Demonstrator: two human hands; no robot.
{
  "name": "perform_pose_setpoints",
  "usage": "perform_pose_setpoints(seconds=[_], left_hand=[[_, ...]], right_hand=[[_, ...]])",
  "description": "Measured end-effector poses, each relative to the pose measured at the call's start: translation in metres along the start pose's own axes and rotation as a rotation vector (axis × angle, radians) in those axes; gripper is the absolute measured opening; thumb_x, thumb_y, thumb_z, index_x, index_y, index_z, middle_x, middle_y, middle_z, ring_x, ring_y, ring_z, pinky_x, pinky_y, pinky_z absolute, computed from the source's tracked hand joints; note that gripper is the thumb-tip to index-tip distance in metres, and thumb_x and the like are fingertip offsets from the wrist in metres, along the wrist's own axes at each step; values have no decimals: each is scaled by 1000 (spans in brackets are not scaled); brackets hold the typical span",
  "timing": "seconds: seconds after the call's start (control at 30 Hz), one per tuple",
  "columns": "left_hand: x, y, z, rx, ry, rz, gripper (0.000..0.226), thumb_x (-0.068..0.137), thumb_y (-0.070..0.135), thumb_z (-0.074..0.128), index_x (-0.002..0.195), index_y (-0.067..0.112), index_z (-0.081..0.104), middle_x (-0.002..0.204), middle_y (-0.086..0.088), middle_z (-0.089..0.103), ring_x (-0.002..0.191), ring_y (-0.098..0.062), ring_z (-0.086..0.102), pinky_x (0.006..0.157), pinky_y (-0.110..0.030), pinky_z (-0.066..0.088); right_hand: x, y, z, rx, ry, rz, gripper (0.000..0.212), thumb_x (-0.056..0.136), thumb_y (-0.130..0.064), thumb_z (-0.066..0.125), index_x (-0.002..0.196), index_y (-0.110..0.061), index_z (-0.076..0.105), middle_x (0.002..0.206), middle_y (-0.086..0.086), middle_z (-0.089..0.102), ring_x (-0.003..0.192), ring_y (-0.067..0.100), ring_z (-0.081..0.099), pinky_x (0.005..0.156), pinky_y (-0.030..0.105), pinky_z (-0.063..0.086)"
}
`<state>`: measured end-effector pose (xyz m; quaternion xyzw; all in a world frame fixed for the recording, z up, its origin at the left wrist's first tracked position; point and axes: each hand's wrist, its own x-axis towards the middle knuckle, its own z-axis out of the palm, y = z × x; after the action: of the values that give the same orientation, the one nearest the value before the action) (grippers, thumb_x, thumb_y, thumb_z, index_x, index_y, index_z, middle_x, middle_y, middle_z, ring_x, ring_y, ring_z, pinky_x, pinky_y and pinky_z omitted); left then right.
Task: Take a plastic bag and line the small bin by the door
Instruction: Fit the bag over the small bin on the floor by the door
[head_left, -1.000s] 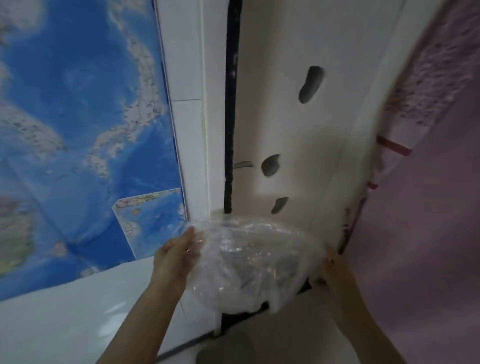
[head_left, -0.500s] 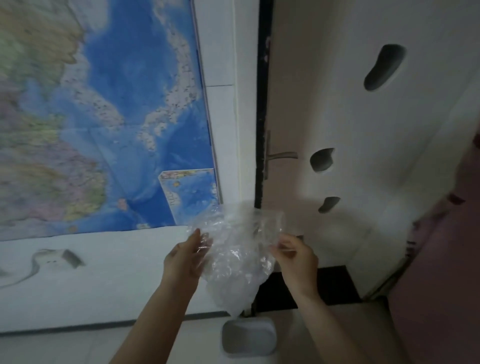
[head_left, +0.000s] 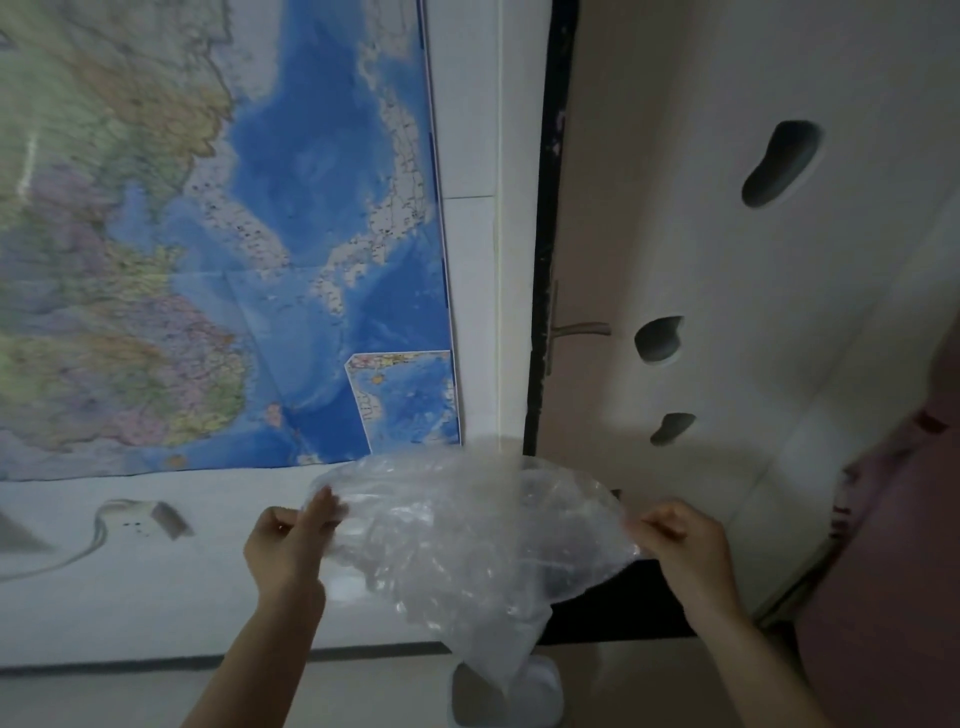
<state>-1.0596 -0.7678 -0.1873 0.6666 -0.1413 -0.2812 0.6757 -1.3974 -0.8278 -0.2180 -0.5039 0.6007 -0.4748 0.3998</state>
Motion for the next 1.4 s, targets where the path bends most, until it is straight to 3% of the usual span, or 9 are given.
perform_pose_setpoints(seconds=[0.13, 0.27, 0.4, 0.6, 0.77, 1.07, 1.23, 1.3, 1.4], left_hand=[[12, 6, -8, -15, -4, 14, 37, 76, 11, 73, 61, 16, 40, 75, -18, 62, 66, -20, 63, 66, -29, 46], [11, 14, -4, 12, -135, 73, 31, 78, 10, 71, 65, 15, 43, 75, -16, 64, 73, -21, 65, 70, -31, 48], [0, 20, 12, 43, -298, 139, 23, 76, 6, 70, 70, 8, 48, 78, -21, 65, 58, -8, 69, 60, -20, 55], [-37, 31, 50, 131, -531, 284, 27, 69, 3, 76, 71, 5, 49, 70, -14, 61, 58, -6, 65, 53, -13, 50], [-51, 49, 60, 174, -563, 415, 27, 66, 15, 79, 66, 10, 52, 57, -3, 61, 55, -8, 59, 52, -14, 45], [-53, 60, 45, 17, -653, 284, 11, 60, 17, 81, 62, 24, 73, 75, 7, 69, 78, -9, 66, 69, -20, 51], [-31, 66, 0, 67, -605, 268, 61, 43, 48, 80, 102, 42, 65, 117, 20, 61, 109, 2, 52, 88, -23, 42], [-18, 48, -31, 73, -439, 240, 64, 53, 49, 76, 114, 43, 57, 130, 11, 56, 117, -5, 49, 95, -29, 37], [-11, -2, -61, 39, -330, -63, 57, 81, 35, 62, 134, 31, 42, 145, -10, 42, 124, -20, 43, 103, -40, 27]], right_hand=[[-1, 9, -18, 73, 37, 33, 20, 72, 12, 68, 64, -6, 65, 57, 0, 66, 48, 0, 59, 49, 9, 47], [-10, 10, -21, -23, -21, 40, 25, 71, 12, 68, 65, -12, 68, 60, -3, 69, 62, 17, 63, 51, 8, 46], [-15, -14, -13, -218, -72, -18, 16, 70, -6, 77, 80, -15, 69, 81, 5, 69, 83, 26, 65, 63, 14, 47], [-29, -116, 56, -464, -178, -529, 55, 61, -34, 83, 111, -21, 65, 112, 4, 60, 105, 20, 51, 92, 33, 42], [-28, -158, 91, -494, -434, -612, 70, 66, -41, 78, 129, -25, 52, 128, 1, 60, 117, 17, 51, 96, 32, 38], [-39, -145, 107, -401, -448, -510, 32, 66, -30, 79, 95, -20, 70, 90, 5, 74, 85, 19, 66, 76, 36, 54], [-33, -155, 101, -276, -371, -458, 28, 69, -18, 78, 54, -9, 56, 48, -8, 45, 45, -1, 41, 47, 13, 30], [-27, -164, 90, -162, -367, -391, 29, 70, -12, 77, 69, 11, 59, 53, 5, 58, 52, -5, 48, 52, 12, 36], [-19, -178, 75, 21, -375, -304, 13, 71, -6, 76, 78, 2, 68, 77, 20, 70, 68, 15, 60, 57, 18, 48]])
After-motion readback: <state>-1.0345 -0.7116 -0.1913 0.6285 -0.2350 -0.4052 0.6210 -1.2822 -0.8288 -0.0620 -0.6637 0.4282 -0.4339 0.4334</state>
